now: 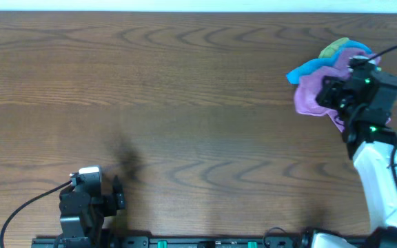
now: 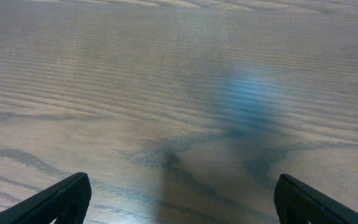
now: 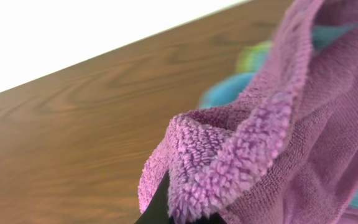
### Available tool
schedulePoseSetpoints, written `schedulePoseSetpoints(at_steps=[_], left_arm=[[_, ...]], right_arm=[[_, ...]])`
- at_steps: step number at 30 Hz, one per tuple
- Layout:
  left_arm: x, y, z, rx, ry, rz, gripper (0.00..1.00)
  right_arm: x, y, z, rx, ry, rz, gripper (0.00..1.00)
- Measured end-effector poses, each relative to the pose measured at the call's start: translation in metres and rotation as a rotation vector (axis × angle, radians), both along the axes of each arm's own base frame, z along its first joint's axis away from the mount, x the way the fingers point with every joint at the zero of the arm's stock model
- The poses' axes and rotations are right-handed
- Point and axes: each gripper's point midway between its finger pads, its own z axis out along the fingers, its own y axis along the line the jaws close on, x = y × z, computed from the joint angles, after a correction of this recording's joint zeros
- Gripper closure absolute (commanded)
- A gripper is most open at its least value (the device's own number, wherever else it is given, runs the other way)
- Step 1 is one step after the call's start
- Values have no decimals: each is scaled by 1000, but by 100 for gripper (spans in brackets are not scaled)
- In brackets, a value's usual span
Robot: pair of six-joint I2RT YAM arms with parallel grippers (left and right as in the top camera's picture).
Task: Fold the cloth
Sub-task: 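Pull the purple towel left out of the pile with the right gripper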
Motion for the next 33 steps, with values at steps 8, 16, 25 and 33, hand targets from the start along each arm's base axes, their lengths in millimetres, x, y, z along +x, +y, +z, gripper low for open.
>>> schedulePoseSetpoints(at_steps=[8,16,25,33], left_arm=[[0,0,0,0,0,0,5],[0,0,0,0,0,1,5],[0,0,0,0,0,0,5],[0,0,0,0,0,0,5]], right_arm=[[-13,107,-1,21,22,278,99],[-37,204,-42,43,134,515,92],[-100,342,-73,153,171,919,56],[-109,359,-61,187,158,974,56]])
